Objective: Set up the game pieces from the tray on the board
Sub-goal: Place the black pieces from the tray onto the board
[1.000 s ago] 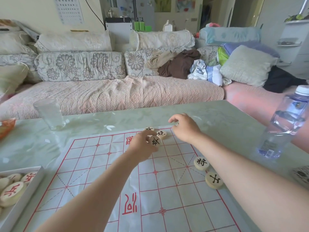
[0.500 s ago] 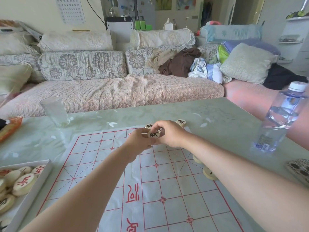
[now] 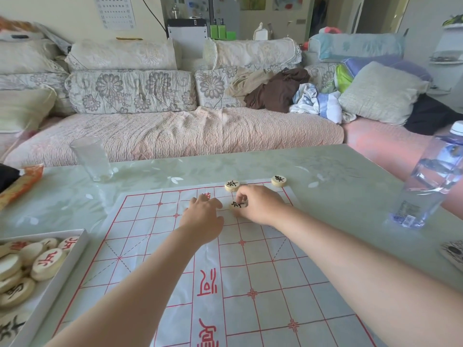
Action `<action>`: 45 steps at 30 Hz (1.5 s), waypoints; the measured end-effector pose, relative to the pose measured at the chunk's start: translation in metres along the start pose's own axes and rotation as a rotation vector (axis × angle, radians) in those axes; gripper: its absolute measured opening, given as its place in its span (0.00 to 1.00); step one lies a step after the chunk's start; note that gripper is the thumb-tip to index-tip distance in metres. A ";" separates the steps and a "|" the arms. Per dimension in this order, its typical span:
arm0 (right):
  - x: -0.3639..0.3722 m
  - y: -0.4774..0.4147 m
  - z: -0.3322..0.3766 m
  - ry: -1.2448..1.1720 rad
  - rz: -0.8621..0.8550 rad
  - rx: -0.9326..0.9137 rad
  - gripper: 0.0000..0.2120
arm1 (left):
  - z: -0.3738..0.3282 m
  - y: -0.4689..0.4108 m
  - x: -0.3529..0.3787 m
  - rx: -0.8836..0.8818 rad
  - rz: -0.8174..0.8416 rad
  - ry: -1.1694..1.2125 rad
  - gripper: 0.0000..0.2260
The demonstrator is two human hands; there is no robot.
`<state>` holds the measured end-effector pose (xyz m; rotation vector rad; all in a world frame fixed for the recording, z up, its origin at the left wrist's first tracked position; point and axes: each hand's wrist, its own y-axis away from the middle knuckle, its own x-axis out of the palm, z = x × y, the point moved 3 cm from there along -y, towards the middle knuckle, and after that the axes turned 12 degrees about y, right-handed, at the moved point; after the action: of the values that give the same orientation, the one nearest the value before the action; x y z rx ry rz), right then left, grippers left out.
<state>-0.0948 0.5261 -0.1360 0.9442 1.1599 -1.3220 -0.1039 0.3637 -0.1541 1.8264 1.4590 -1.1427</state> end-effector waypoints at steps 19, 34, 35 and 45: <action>-0.010 0.035 0.174 -0.119 0.062 -0.181 0.03 | 0.103 0.109 -0.118 -0.002 -0.204 0.002 0.13; 0.027 0.063 0.371 -0.034 0.211 -0.444 0.08 | 0.239 0.218 -0.212 -0.194 -0.273 -0.159 0.16; 0.029 0.063 0.376 -0.017 0.231 -0.449 0.08 | 0.244 0.223 -0.214 -0.203 -0.269 -0.171 0.16; 0.033 0.070 0.375 0.020 0.485 -0.527 0.17 | 0.255 0.230 -0.214 -0.185 -0.150 -0.129 0.10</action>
<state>0.0042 0.1585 -0.0986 0.7767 1.1242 -0.5769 0.0310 -0.0158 -0.1194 1.5128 1.5903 -1.1321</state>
